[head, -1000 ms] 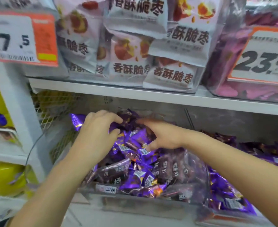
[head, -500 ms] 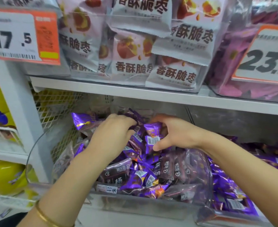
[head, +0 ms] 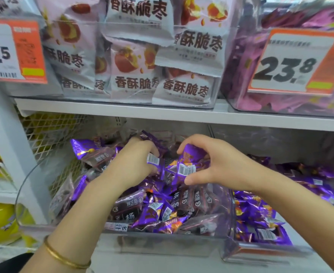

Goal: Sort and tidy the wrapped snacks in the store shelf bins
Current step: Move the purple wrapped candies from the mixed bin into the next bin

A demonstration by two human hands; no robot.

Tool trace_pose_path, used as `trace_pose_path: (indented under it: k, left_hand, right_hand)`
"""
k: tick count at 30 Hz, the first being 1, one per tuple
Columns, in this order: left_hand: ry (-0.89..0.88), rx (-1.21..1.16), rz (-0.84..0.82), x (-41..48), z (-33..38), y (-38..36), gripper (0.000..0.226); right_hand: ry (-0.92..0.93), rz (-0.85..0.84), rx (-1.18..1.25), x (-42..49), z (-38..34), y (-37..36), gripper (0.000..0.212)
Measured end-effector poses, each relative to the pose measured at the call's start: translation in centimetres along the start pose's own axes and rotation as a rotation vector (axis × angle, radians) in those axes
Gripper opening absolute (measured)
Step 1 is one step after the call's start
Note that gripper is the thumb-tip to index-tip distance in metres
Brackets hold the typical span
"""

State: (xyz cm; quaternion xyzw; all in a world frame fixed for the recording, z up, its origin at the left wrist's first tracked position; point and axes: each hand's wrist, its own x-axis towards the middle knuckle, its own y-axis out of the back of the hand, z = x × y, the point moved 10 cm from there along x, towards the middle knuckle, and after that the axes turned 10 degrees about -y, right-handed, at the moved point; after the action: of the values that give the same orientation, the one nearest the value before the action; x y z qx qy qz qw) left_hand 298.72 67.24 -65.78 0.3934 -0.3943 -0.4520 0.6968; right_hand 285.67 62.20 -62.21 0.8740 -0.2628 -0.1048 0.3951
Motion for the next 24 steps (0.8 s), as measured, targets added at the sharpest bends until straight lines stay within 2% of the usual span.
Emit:
trace_pose_path:
  k: [4,6,8,11,14,16,21,24]
  left_hand:
    - [-0.031,-0.441,0.116,-1.5,3.8,1.9,0.024]
    - [-0.056,-0.624,0.092,-2.2,7.2,1.4,0.024]
    - [-0.110,-0.699,0.055,-2.0,10.7,0.1,0.021]
    - [-0.222,-0.679,-0.002,-0.6,16.5,-2.4,0.013]
    - [-0.298,-0.560,-0.085,1.5,21.1,-6.4,0.010]
    - [-0.293,-0.512,-0.145,3.1,22.9,-9.6,0.010]
    - [-0.304,-0.340,-0.227,6.0,25.0,-15.7,0.005]
    - [-0.346,-0.262,-0.256,6.6,26.0,-17.7,0.006]
  right_hand:
    - [-0.009,-0.021,0.289,-2.9,1.1,2.4,0.049]
    - [-0.033,-0.045,0.396,-4.8,2.6,3.9,0.048]
    - [-0.074,-0.046,0.460,-7.0,4.9,5.8,0.047]
    - [-0.151,0.015,0.468,-10.5,9.2,9.6,0.058]
    - [-0.299,0.114,0.406,-13.2,14.3,12.6,0.048]
    - [-0.365,0.139,0.276,-14.2,17.0,13.5,0.043]
    - [-0.399,0.046,-0.064,-14.0,19.8,12.8,0.037]
    - [-0.423,-0.002,-0.107,-13.7,21.3,12.4,0.039]
